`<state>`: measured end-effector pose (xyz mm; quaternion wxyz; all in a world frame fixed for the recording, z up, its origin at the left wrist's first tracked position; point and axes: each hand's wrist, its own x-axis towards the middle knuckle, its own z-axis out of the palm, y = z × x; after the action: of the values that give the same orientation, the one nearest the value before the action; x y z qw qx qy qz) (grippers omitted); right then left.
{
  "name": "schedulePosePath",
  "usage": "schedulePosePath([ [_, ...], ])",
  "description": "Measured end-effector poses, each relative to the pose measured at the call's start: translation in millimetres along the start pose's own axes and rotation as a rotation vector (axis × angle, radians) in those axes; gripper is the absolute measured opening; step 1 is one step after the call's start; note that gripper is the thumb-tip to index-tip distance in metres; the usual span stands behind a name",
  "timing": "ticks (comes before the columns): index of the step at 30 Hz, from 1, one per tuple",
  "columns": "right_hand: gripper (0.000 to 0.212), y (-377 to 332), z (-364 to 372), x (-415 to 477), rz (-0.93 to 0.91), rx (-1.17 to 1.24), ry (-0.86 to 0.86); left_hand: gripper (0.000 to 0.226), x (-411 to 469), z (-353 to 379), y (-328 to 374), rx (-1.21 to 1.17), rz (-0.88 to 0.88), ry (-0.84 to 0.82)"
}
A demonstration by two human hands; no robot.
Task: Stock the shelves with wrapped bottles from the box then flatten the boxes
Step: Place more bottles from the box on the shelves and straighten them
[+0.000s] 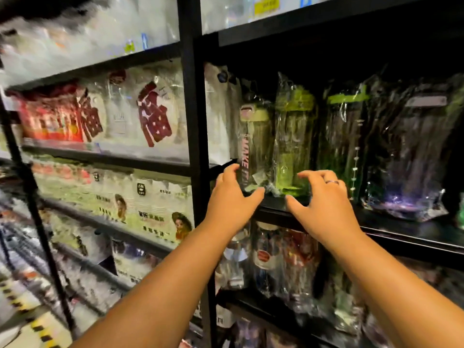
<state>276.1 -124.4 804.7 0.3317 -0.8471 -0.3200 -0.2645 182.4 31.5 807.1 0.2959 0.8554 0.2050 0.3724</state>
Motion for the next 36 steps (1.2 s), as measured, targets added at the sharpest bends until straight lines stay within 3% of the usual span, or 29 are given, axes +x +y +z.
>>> schedulePosePath([
  [6, 0.052, 9, 23, 22, -0.033, 0.066, 0.008, 0.086, 61, 30, -11, -0.122, -0.150, 0.030],
  [13, 0.046, 20, 32, 27, -0.064, 0.173, -0.010, 0.092, 99, 58, -20, -0.133, -0.207, 0.062],
  [21, 0.045, 21, 33, 26, -0.092, 0.232, -0.019, 0.108, 114, 58, -30, -0.264, -0.189, -0.078],
  [36, 0.052, 15, 35, 25, 0.087, 0.061, 0.025, 0.092, 105, 52, -46, -0.258, -0.162, -0.018],
])
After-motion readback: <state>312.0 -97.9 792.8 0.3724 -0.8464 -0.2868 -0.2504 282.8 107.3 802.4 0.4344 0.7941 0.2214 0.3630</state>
